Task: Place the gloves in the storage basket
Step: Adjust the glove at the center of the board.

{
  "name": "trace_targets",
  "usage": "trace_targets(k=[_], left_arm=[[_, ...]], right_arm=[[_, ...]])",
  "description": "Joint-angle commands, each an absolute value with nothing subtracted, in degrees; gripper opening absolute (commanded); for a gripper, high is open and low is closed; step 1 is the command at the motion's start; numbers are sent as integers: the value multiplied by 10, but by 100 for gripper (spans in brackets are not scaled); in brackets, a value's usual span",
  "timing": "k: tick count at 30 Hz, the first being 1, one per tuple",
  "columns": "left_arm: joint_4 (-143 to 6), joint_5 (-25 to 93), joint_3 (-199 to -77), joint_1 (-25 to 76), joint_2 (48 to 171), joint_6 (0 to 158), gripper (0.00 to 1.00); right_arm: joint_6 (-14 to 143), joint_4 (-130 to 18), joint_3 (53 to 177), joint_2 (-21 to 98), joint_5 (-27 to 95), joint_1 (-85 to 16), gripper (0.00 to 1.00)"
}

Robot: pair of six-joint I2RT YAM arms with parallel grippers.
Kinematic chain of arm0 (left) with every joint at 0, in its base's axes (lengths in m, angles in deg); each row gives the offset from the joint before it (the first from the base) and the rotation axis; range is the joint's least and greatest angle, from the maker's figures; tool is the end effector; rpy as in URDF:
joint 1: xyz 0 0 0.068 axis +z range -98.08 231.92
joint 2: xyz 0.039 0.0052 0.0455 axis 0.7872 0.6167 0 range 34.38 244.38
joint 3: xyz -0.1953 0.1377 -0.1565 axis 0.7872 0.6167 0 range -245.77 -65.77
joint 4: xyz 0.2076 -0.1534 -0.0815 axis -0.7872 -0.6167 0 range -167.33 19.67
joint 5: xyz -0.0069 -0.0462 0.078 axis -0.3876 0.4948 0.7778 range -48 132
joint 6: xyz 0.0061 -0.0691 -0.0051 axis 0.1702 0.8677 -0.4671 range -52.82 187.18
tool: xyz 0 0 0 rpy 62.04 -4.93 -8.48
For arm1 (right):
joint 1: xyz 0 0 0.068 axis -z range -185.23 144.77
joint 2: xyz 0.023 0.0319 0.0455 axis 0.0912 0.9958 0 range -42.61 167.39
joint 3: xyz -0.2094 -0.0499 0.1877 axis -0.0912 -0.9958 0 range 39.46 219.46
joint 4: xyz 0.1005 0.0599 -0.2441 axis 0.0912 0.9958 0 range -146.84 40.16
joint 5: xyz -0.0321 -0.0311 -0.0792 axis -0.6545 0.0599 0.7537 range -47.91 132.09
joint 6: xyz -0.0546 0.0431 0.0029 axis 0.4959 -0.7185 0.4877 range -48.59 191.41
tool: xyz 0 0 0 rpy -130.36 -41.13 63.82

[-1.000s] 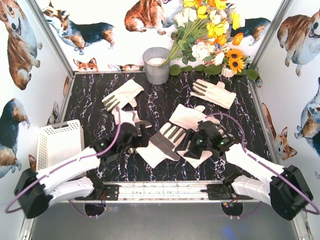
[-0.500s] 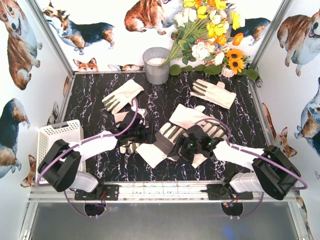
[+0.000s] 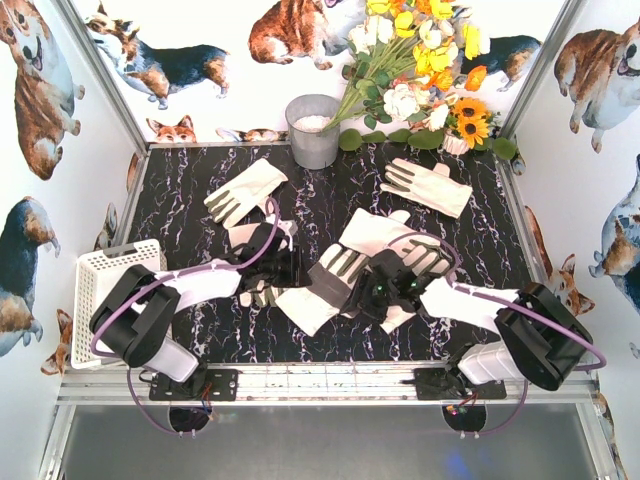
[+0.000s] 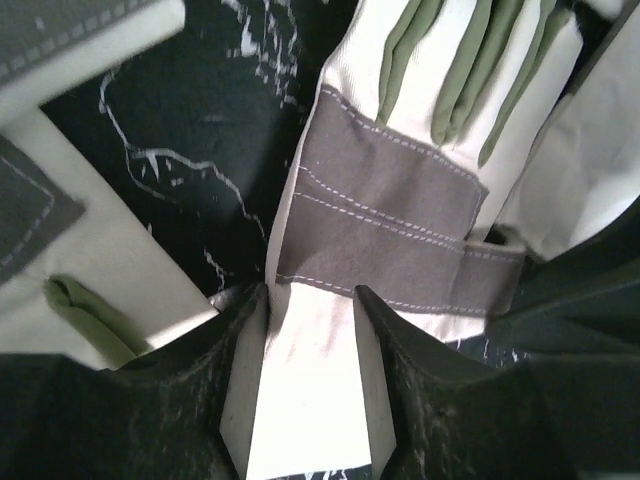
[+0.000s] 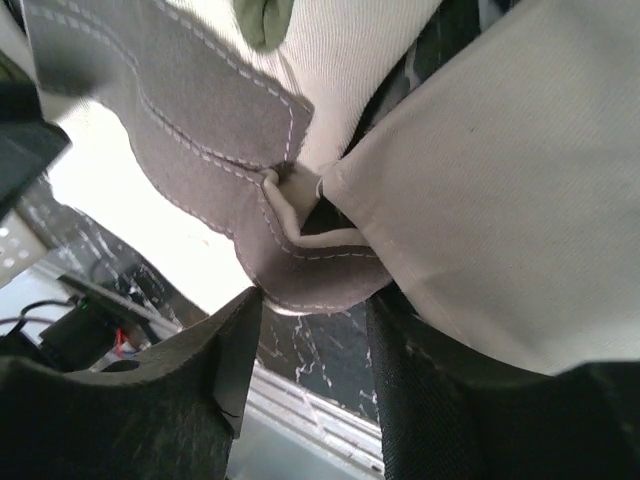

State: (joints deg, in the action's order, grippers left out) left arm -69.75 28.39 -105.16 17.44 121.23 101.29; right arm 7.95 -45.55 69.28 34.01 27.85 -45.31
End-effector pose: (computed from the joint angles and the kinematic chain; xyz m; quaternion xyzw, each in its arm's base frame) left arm 0.2475 -0.1861 0.1490 0.0466 0.9234 -0.2966 0.2393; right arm 0.1764 0.1666 0.1291 0.1600 0.9412 0.2880 0.0752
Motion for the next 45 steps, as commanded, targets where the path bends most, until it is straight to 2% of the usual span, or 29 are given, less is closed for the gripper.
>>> trace_targets(k=[1,5,11,16,19,21,22,25,29,33,38,42,45], left_arm=[[-662,247,-1011,178,1201,1042,30],[-628,228,-964,165,1177,1070,25],[-631,253,-928,136,1137,1095,28],[-639,282,-910,132,1079,1116,43],[-675,324,-931,132,1048,1106,60],[-712,344,-973,139,1049,1087,70],[-737,346,-999,143,1057,1077,72],[-795,348,-1067,155,1088,1050,73],[-787,350,-1085,180,1124,1056,70],[-755,314,-1101,190,1157,1085,67],[-843,322,-1160,214,1189,1055,64],[-882,257,-1211,245,1223,1044,61],[-944,220,-1290,268,1261,1013,61]], right_arm=[[133,-418,748,366,364,-453,45],[171,-380,782,382,397,-451,42],[222,-353,806,397,413,-443,42],[256,-353,799,362,385,-443,57],[277,-331,795,315,386,-441,68],[281,-302,793,280,392,-436,71],[278,-289,791,262,395,-432,72],[268,-298,765,220,386,-427,72],[251,-331,753,186,337,-424,70],[248,-303,778,237,268,-387,72],[354,-236,847,308,132,-261,73],[451,-119,920,391,91,-260,71],[474,-90,944,397,82,-267,70]])
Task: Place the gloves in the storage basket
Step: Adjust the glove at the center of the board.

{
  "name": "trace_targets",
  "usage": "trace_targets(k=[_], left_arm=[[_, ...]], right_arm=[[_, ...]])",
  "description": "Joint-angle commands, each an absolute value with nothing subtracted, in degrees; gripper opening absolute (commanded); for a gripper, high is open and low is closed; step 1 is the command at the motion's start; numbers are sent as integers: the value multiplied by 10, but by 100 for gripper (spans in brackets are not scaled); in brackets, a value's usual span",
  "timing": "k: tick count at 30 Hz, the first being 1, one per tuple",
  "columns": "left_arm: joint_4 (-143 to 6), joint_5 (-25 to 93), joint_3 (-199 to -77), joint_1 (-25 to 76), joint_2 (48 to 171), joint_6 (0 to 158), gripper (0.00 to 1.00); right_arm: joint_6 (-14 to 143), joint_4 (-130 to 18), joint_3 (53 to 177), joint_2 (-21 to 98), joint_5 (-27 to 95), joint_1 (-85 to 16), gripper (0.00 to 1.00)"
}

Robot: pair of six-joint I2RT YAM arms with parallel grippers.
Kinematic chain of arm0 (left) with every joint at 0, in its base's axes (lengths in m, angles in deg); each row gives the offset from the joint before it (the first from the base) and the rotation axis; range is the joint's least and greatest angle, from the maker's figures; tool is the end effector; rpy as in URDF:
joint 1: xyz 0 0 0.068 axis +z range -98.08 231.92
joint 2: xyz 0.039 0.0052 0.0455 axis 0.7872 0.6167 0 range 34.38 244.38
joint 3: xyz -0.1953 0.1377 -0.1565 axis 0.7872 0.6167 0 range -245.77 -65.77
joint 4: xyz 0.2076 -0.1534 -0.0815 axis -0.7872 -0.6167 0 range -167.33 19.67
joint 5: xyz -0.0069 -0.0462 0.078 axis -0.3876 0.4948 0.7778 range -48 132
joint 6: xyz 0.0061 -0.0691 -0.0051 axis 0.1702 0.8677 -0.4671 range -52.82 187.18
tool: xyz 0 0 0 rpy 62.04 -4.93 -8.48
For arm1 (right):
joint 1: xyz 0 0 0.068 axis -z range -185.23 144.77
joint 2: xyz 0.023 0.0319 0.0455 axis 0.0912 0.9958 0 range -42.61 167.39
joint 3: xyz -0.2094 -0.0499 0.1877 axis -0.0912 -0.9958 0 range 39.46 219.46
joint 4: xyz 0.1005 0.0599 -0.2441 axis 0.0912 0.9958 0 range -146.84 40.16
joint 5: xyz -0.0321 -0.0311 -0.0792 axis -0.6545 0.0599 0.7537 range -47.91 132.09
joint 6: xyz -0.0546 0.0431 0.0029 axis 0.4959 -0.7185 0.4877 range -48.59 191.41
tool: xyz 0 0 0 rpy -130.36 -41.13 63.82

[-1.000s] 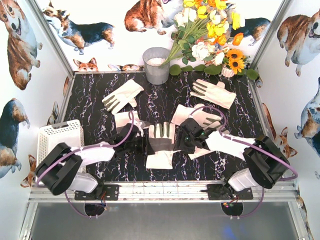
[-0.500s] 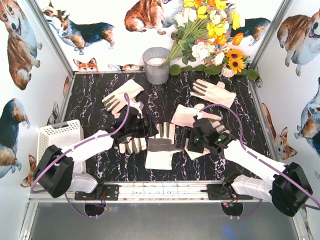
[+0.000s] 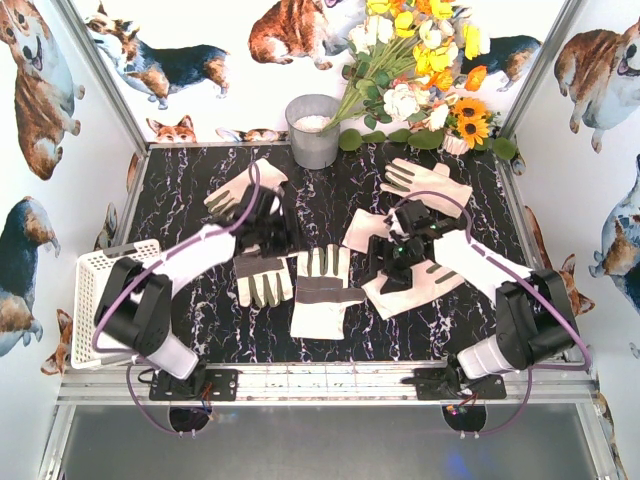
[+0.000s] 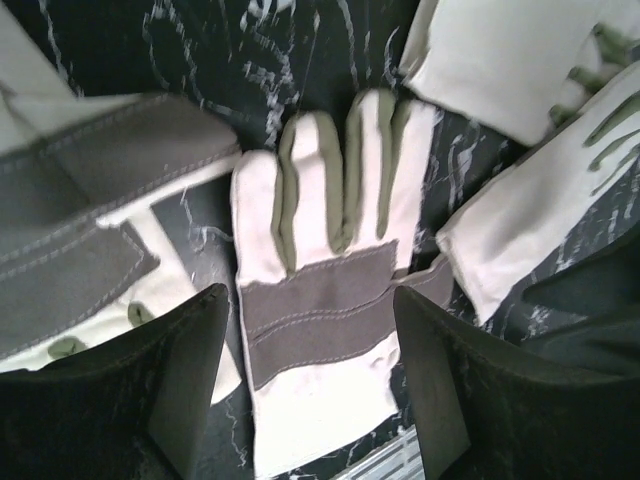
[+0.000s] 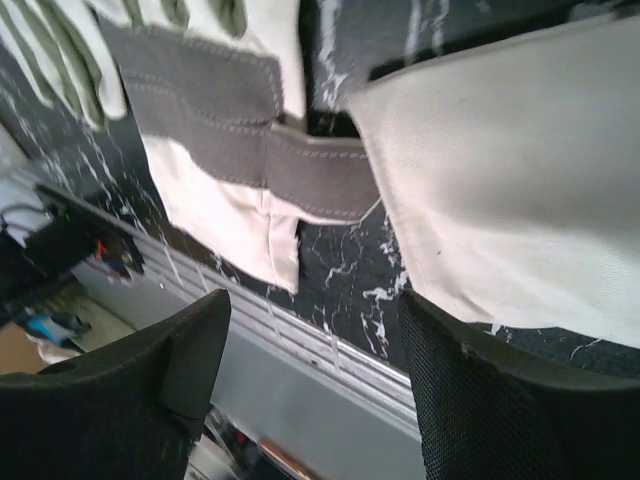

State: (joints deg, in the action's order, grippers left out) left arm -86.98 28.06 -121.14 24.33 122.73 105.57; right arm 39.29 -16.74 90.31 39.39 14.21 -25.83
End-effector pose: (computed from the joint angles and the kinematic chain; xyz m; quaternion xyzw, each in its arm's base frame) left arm 0.2967 -0.1704 0.2040 -0.0459 0.9315 -0.2820 0.2252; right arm 0.2439 0.1199 0.1901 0.0571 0.9567 0.2832 0.0361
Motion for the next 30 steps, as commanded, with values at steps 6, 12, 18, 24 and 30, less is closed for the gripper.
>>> trace_targets(k=[6,12,18,24,30], left_arm=[[-1032,192,-1372,279,1342,937,59],[-1053,182,-1364,280,1361,899,57],[-1033,167,-1346,280,1380,897,54],[-1018,159,-1357,279,1417,886,50],[-1000,140,-1361,278,1437,884,42]], right_arm=[[513,-82,990,441,39,-277,68],[543,-81,1044,531,64,-338,59],[554,-105,1072,584,74,-349,45],[592,-87,1092,627,102,-348,41],[607,-78,1078,640,111,-332,36]])
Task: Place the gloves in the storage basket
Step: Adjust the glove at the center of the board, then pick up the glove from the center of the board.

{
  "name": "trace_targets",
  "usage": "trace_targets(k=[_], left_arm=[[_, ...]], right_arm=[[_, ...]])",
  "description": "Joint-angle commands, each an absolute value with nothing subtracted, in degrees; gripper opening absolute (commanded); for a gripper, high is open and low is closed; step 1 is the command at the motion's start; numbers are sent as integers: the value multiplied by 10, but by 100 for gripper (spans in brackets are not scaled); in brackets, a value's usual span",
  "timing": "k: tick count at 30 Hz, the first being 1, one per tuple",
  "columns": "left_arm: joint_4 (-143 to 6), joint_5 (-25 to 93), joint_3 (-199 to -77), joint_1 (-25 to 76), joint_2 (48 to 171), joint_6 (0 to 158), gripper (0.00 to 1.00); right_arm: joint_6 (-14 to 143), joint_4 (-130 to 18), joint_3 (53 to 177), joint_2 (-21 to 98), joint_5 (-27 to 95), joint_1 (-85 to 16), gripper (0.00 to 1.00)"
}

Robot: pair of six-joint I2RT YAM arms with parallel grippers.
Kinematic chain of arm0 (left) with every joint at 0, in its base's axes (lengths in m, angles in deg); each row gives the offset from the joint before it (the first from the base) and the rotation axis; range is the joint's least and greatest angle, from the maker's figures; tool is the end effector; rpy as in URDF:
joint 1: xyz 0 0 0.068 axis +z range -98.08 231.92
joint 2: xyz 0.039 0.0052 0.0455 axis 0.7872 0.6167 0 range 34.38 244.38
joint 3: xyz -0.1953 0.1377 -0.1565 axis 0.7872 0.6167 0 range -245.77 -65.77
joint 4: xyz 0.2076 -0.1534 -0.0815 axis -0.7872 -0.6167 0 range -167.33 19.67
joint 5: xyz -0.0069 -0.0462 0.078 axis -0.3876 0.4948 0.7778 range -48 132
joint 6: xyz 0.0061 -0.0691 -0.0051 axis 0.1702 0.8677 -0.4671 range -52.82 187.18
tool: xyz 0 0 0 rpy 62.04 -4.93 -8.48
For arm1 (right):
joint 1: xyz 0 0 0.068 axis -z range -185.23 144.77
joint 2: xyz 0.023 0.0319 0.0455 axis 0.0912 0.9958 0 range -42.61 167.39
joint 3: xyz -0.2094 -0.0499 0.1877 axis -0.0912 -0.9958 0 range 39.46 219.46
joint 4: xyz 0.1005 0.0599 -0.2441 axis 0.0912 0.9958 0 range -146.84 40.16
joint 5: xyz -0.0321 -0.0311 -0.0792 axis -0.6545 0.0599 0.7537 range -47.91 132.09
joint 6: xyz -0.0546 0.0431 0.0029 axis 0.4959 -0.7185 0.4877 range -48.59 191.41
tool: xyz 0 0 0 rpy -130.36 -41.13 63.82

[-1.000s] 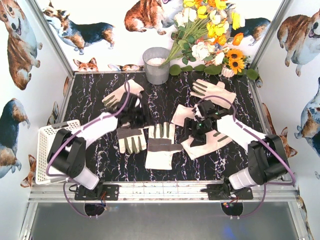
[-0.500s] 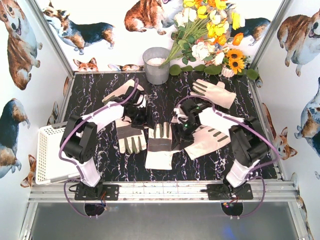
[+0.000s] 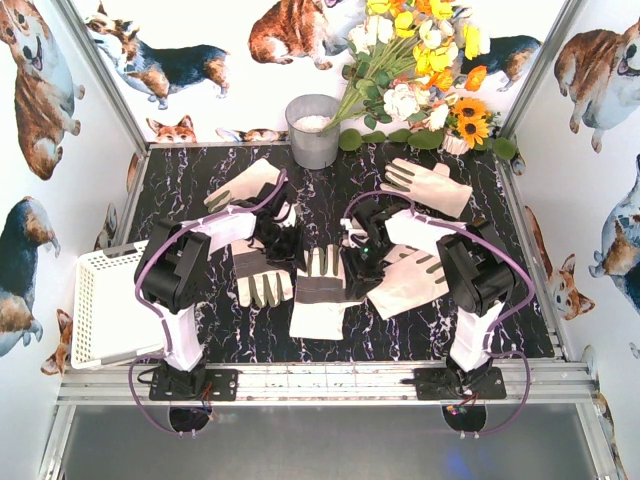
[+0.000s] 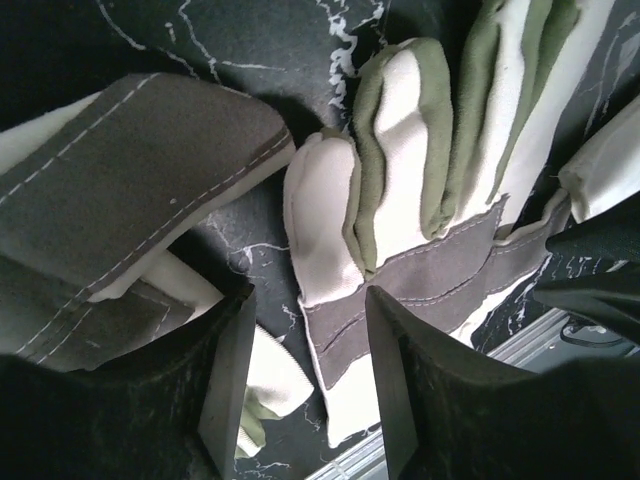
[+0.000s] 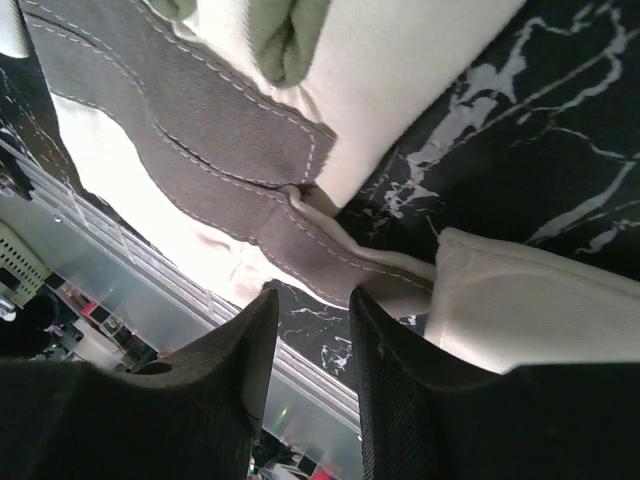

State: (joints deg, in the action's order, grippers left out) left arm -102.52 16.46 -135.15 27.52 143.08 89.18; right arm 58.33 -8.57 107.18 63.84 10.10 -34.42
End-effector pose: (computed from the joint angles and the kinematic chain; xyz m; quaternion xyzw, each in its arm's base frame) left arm 0.3393 -0.1807 0.1425 0.0557 0.9617 -0.2622 0.0580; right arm 0.2834 0.1926 0.1449 0.1418 -0.9505 -0.2660 0.0758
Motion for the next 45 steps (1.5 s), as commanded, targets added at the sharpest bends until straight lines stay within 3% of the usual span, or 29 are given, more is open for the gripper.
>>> trace_targets(k=[1,9,14,16,19,21,27,35,45], left_arm=[[-994,135,-1357,277,1439,886,41],[-969,82,-1352,251,1458,894,29],[-980,90,-1353,245,1457,886,28],[-997,109,-1358,246,1448,882,36],[-1024,161,-1376,245,1416,879,62],[-1035,189,-1399,244,1400,884,72],[-1031,270,-1488,239,1368,887,92],[-995,390,-1609,240,1409,901,96],[-916,443,-1569,240,1389,948,97]], right_arm=[[609,-79,1072,638,112,-328,37],[620,-79,1029,628,116,-306,36],[620,-75,1020,619,120,-305,36],[621,-67,1023,611,122,-305,40],[619,-49,1033,581,134,-304,48],[611,-43,1034,553,137,-299,55],[554,-54,1021,445,157,-283,68],[492,-79,963,355,211,-191,76],[446,-127,901,337,245,-61,75]])
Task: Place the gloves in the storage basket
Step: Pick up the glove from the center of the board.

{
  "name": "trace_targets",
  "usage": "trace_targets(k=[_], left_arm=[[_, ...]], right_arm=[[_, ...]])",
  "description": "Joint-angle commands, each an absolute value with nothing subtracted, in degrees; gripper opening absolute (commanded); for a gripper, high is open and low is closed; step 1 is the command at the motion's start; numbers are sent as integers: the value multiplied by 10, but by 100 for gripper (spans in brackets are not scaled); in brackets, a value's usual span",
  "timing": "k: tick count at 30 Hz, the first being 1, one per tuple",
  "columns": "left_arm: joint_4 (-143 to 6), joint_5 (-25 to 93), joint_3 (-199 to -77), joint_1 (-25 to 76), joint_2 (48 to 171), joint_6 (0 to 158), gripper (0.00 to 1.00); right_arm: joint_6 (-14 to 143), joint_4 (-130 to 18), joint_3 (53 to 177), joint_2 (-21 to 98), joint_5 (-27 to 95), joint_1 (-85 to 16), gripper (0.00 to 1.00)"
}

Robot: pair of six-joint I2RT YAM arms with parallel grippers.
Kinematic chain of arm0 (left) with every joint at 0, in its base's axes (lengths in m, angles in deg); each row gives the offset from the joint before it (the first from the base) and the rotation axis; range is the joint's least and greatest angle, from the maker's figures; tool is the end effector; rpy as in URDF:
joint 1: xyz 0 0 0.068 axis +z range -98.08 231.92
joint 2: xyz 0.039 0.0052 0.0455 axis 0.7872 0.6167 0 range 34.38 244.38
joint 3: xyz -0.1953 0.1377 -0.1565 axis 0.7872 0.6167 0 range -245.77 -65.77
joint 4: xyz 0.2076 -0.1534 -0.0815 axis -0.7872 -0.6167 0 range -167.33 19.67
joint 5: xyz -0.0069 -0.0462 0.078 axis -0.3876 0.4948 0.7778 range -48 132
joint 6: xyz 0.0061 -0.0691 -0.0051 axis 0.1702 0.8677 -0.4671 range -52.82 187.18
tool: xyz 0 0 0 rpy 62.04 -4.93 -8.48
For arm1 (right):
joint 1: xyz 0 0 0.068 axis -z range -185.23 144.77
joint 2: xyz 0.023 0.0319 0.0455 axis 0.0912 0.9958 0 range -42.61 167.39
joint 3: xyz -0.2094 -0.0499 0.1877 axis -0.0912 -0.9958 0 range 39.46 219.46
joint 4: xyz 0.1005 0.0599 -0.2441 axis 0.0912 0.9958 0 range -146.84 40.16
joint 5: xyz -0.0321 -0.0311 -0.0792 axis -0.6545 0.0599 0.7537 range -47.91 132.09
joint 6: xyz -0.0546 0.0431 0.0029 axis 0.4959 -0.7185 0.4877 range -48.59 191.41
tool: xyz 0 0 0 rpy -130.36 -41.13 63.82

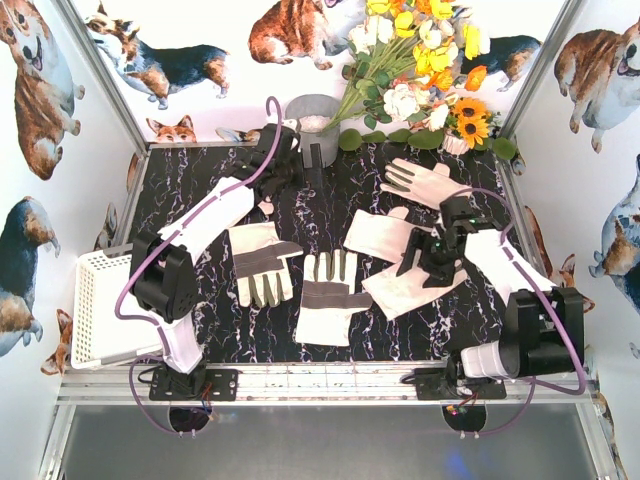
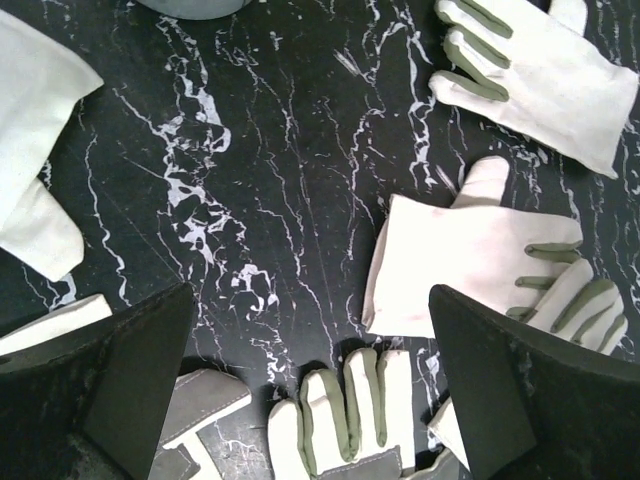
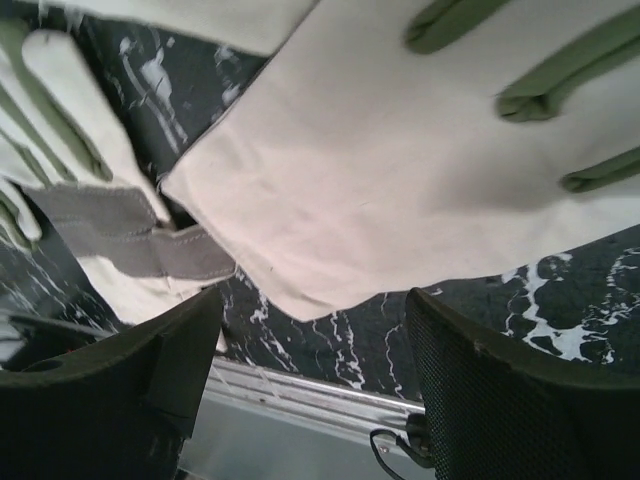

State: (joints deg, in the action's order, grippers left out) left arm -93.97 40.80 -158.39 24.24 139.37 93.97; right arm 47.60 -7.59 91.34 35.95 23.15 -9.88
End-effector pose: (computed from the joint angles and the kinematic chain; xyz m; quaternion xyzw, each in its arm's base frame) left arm 0.4059 -0.2143 0.3085 0.0117 0.8910 -0.2160 0.3993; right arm 0.2485 0.0386 0.2007 0.1431 0.9686 0.1880 0.0770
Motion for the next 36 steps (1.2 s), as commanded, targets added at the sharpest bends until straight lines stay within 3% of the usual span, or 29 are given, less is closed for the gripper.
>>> trace_targets(k=[1,6,15,23,36], left_arm=[[-919,445,-1565,240,1385,943,97],[-944,443,-1543,240,1364,911,97],[-953,463,-1514,240,1336,888,97],[-948,471,-1499,240,1321,896,97],[-923,490,-1457,239,1294,934,97]], right_arm=[[440,-139,895,338,240,-45,75],[408,-168,872,329,253,0,73],[347,-110,838,277,403,44,71],[359,-129,831,285,390,80,70],[344,-169,848,382,323,83,59]])
